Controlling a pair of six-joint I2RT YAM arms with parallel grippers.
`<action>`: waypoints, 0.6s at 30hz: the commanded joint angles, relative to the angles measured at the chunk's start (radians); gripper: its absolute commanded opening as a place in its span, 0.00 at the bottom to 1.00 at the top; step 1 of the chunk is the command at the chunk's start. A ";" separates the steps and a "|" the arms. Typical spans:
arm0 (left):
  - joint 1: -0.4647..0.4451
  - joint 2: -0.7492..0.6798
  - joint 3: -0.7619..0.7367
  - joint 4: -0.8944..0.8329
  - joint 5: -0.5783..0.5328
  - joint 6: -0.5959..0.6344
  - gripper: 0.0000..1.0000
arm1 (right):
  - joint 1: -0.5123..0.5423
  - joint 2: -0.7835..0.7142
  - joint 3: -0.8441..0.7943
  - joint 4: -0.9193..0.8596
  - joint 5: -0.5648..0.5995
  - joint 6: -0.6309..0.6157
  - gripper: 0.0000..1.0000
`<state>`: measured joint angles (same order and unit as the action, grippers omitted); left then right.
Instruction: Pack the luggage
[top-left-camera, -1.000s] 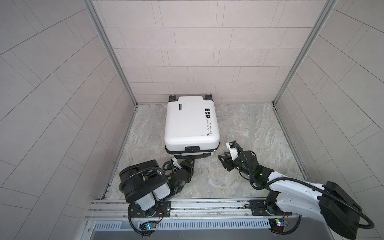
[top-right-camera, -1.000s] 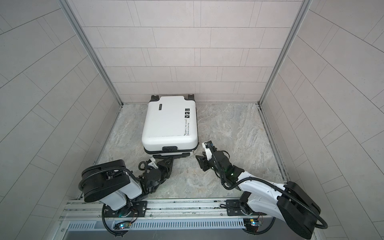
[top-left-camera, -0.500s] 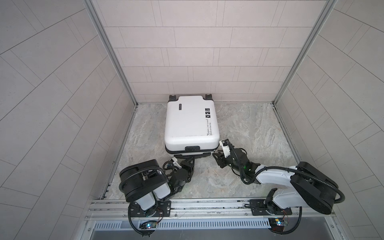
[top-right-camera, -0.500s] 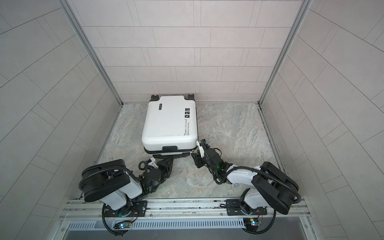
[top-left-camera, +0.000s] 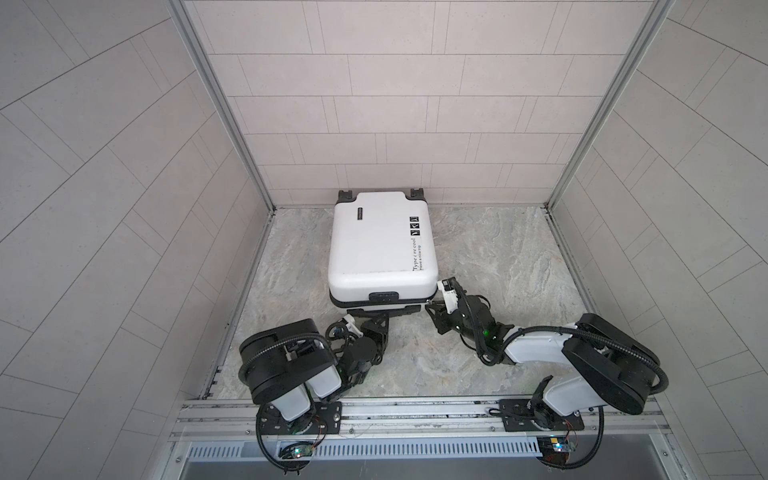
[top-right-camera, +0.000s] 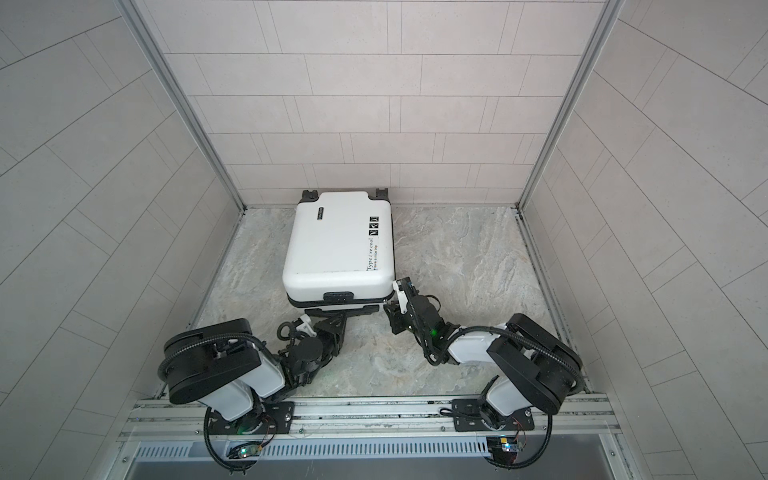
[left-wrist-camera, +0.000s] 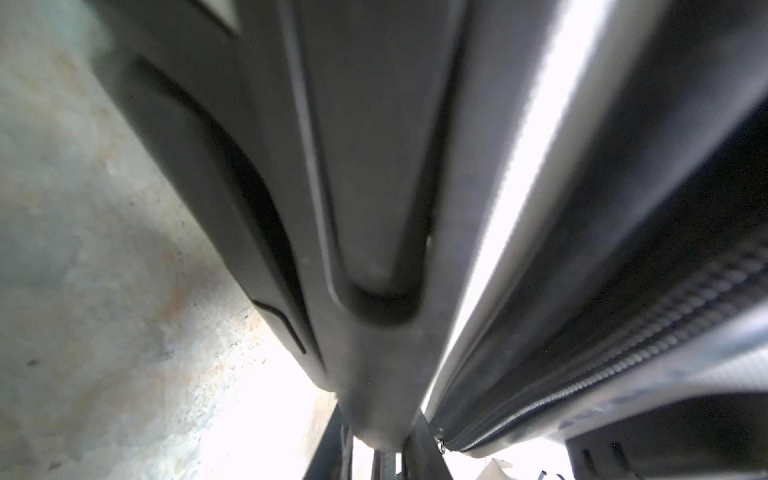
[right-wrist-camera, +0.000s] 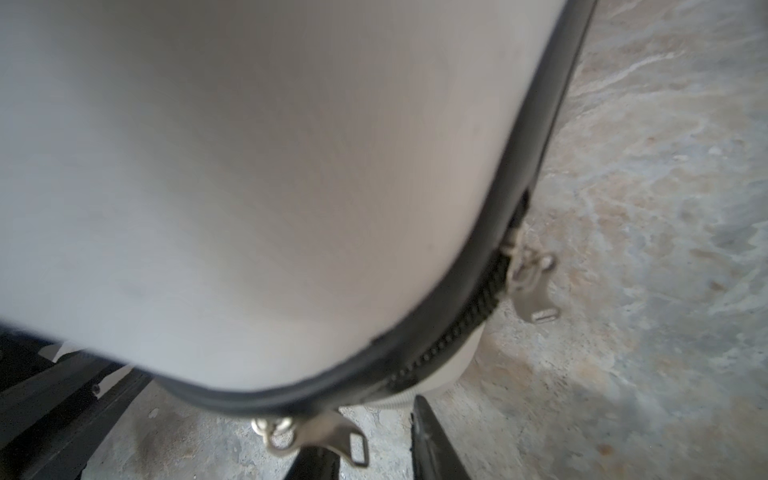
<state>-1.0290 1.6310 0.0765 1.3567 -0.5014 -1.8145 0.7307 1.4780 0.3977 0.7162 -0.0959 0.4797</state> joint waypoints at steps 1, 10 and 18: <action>-0.011 0.015 0.010 -0.024 0.027 0.030 0.00 | -0.005 0.023 0.039 0.143 -0.034 0.009 0.30; -0.011 0.011 0.006 -0.024 0.029 0.030 0.00 | -0.004 0.018 0.046 0.173 -0.053 0.028 0.29; -0.011 0.016 0.009 -0.024 0.031 0.027 0.00 | 0.009 -0.065 0.036 0.150 -0.041 0.027 0.27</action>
<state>-1.0290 1.6329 0.0803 1.3560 -0.4995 -1.8164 0.7250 1.4738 0.3981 0.7341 -0.1120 0.5098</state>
